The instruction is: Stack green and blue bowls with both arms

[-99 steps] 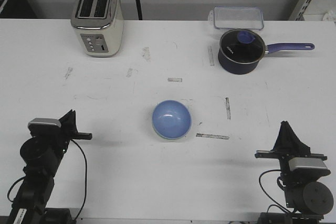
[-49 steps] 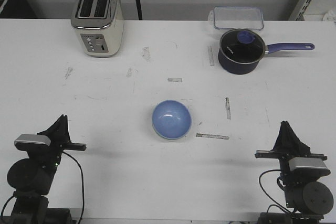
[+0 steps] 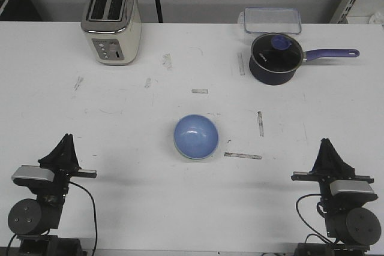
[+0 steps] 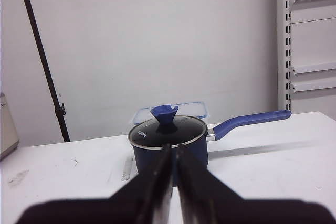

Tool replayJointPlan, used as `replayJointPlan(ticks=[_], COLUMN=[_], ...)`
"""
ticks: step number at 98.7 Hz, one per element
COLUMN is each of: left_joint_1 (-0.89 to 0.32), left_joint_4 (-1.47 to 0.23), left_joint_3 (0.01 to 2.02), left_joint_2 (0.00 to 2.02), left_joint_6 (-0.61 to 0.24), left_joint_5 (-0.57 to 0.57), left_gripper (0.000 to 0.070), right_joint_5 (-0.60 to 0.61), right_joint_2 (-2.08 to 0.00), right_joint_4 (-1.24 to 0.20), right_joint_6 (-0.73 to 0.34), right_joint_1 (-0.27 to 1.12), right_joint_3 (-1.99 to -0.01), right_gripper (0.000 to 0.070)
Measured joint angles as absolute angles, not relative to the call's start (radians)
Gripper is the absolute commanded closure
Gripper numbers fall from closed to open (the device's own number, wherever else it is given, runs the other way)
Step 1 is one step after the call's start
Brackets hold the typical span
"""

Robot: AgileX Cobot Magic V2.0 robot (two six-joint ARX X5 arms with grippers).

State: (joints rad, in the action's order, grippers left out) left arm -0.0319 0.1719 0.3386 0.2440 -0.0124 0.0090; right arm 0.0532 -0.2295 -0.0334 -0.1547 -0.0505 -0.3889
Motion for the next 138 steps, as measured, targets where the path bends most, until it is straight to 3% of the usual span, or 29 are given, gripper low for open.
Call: replayJointPlan(ticks=[81, 138], left_joint_1=[-0.046, -0.039], left_joint_4=[0.215, 0.153], left_joint_3=[0.035, 0.034], left_joint_2=[0.03, 0.005], left_joint_6=[-0.012, -0.012], left_joint_5=[-0.006, -0.009], left_gripper=[0.0698, 0.0697], right_joint_5=[0.053, 0.053], right_joint_2=[-0.229, -0.229], right_joint_4=[-0.033, -0.033], right_joint_6=[-0.155, -0.155], right_joint_1=[-0.051, -0.051], right_joint_3=[-0.389, -0.389], right_gripper=[0.0693, 0.0693])
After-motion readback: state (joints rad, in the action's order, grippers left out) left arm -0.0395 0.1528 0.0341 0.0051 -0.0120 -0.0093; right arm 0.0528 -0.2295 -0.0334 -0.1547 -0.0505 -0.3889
